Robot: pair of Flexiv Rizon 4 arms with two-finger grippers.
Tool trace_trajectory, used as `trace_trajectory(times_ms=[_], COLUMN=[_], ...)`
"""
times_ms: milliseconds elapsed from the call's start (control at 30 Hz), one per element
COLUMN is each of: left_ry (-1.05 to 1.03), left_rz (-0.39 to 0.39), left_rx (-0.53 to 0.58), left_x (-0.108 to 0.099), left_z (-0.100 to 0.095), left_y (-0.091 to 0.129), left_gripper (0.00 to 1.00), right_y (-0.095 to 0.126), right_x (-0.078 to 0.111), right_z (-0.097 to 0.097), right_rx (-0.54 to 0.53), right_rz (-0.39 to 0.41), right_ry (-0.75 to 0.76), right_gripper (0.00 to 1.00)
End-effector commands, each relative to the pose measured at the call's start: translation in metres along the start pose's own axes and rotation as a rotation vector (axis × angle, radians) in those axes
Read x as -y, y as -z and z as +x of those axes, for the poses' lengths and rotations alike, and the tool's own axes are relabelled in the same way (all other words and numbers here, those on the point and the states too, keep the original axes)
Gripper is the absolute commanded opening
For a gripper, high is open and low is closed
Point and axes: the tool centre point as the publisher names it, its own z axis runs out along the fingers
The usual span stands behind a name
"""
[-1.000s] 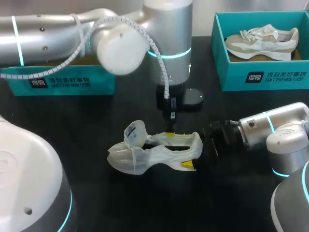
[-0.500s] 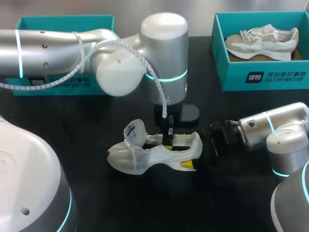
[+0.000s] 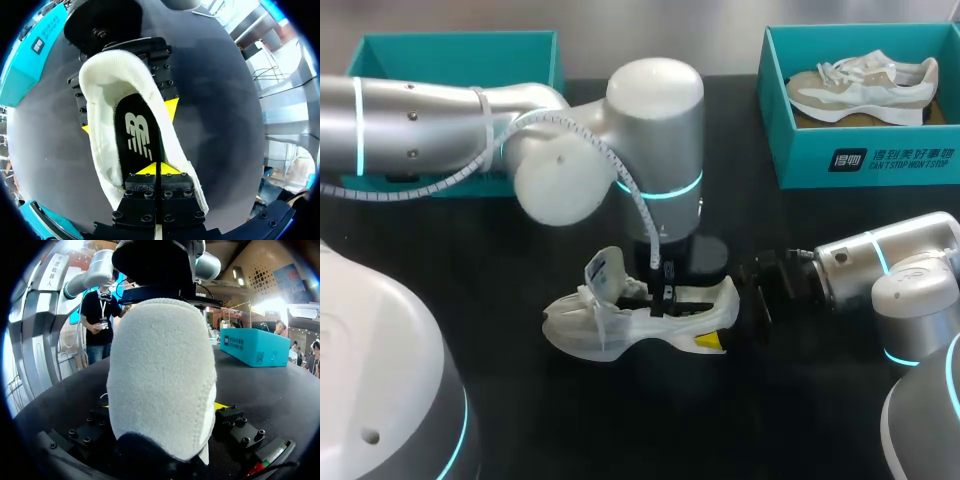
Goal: Take the shoe out of the shoebox, open the shoe tongue, remove and reinsert the insole, then place the shoe into the shoebox
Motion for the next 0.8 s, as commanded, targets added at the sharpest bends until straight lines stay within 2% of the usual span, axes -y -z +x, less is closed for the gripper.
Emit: trace_trajectory(times_ms=[33,233,400,567,800], left_ry=[-0.017,-0.038,-0.033,-0.015,0.009], left_rz=[-0.021,-0.046,-0.063,-0.073,-0.088], left_rx=[0.047,0.071,0.059,0.021,-0.006], left_x=[0.01,0.024,0.027,0.019,0.001], left_z=[0.009,0.001,-0.005,-0.005,0.007], left_y=[0.011,0.013,0.012,0.006,-0.003], left_gripper=[0.0,0.0,0.0,0.0,0.0], right_y=[-0.001,-0.001,-0.001,-0.001,-0.001], right_x=[0.002,0.002,0.002,0.002,0.002], right_z=[0.001,0.001,0.001,0.001,0.001], right_rx=[0.0,0.0,0.0,0.0,0.0], right_rz=[0.004,0.004,0.004,0.004,0.004], right_ry=[-0.002,-0.002,-0.002,-0.002,-0.002], right_gripper=[0.0,0.0,0.0,0.0,0.0])
